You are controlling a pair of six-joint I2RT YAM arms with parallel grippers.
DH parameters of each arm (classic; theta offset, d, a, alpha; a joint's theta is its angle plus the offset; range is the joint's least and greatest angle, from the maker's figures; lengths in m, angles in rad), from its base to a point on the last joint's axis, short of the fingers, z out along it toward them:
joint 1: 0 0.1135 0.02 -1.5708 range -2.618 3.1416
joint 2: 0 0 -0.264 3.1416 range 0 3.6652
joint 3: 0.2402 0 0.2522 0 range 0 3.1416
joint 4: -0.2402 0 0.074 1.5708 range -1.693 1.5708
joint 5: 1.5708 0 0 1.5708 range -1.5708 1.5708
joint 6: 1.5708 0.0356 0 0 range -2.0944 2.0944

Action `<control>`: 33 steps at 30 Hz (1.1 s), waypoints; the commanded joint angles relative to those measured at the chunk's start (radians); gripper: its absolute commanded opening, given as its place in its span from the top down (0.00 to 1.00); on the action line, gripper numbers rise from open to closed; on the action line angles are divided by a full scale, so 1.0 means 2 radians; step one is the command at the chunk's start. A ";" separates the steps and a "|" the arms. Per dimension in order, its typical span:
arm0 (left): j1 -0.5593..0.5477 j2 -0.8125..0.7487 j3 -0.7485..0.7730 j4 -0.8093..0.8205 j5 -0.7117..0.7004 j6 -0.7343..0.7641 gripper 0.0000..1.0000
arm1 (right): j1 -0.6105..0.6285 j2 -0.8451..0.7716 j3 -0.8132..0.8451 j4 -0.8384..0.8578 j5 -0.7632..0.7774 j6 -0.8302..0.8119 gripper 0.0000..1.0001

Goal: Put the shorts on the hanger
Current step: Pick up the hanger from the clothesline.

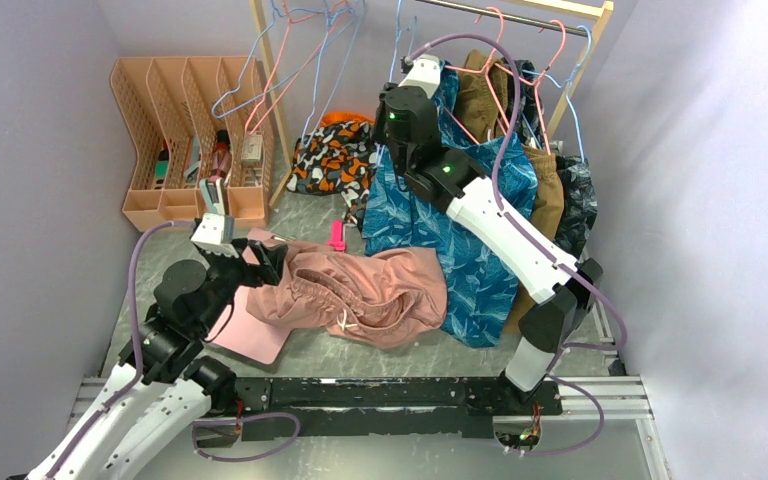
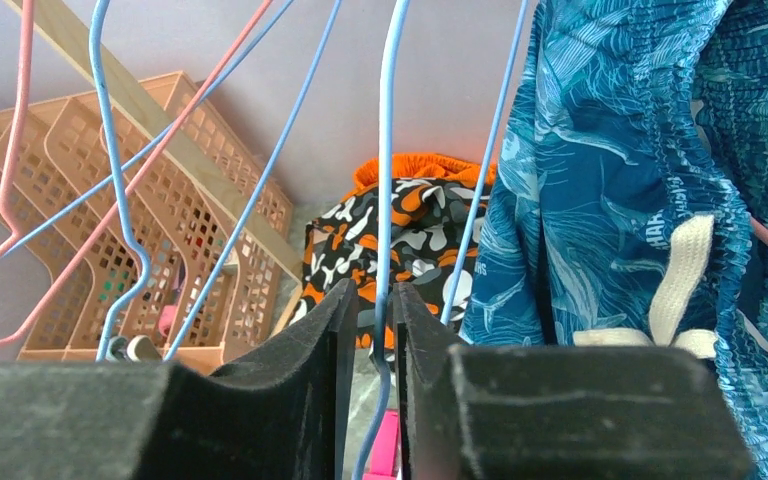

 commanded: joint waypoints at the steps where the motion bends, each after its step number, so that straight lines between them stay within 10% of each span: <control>1: 0.003 0.004 0.005 0.018 0.013 0.008 0.10 | -0.005 -0.008 0.000 0.004 0.003 -0.009 0.79; 7: 0.002 0.000 0.002 0.020 0.015 0.010 0.10 | -0.007 -0.004 0.009 0.000 -0.006 -0.014 1.00; 33: 0.002 0.003 0.003 0.020 0.017 0.009 0.11 | -0.007 -0.035 -0.023 0.107 -0.052 -0.072 1.00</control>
